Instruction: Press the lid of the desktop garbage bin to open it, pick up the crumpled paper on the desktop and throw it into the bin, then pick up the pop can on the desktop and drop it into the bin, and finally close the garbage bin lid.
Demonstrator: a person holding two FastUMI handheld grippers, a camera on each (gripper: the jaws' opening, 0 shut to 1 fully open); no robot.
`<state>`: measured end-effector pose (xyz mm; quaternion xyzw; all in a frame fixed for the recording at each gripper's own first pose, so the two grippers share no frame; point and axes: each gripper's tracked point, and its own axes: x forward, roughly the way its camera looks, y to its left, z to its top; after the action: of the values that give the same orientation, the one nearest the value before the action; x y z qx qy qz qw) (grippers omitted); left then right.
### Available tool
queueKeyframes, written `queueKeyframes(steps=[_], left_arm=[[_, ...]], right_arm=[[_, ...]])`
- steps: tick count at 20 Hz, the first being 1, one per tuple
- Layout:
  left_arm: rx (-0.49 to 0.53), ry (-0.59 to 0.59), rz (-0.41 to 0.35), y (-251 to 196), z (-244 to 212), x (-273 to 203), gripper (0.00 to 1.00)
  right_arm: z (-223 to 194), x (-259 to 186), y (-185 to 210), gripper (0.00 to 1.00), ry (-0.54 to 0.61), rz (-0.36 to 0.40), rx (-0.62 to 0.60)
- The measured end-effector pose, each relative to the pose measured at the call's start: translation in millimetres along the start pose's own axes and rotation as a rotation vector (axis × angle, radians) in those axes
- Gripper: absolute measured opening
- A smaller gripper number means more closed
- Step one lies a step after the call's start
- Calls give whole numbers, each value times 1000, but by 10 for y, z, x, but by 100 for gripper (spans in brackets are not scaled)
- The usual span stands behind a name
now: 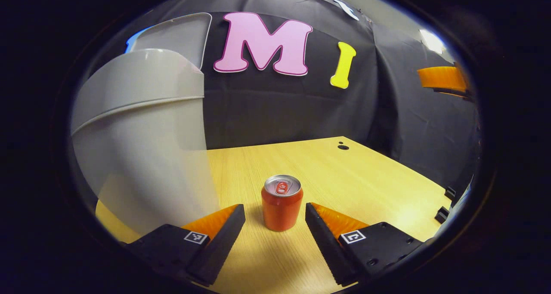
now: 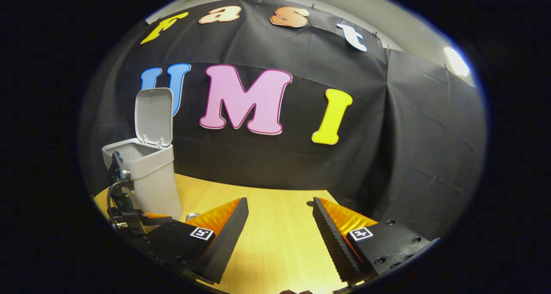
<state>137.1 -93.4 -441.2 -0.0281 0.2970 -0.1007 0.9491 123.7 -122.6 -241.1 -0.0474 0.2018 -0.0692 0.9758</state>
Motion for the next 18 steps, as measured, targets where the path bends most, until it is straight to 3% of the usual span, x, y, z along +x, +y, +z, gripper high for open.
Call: queueKeyframes(steps=[9, 14, 18], left_arm=[[10, 1, -9, -74, -101, 576, 96], [5, 3, -10, -65, -109, 675, 96], [21, 9, -20, -76, -86, 641, 90]], right_arm=[[-741, -100, 82, 97, 150, -4, 59], [-821, -111, 152, 98, 178, 17, 78], [-819, -89, 101, 98, 188, 9, 71]])
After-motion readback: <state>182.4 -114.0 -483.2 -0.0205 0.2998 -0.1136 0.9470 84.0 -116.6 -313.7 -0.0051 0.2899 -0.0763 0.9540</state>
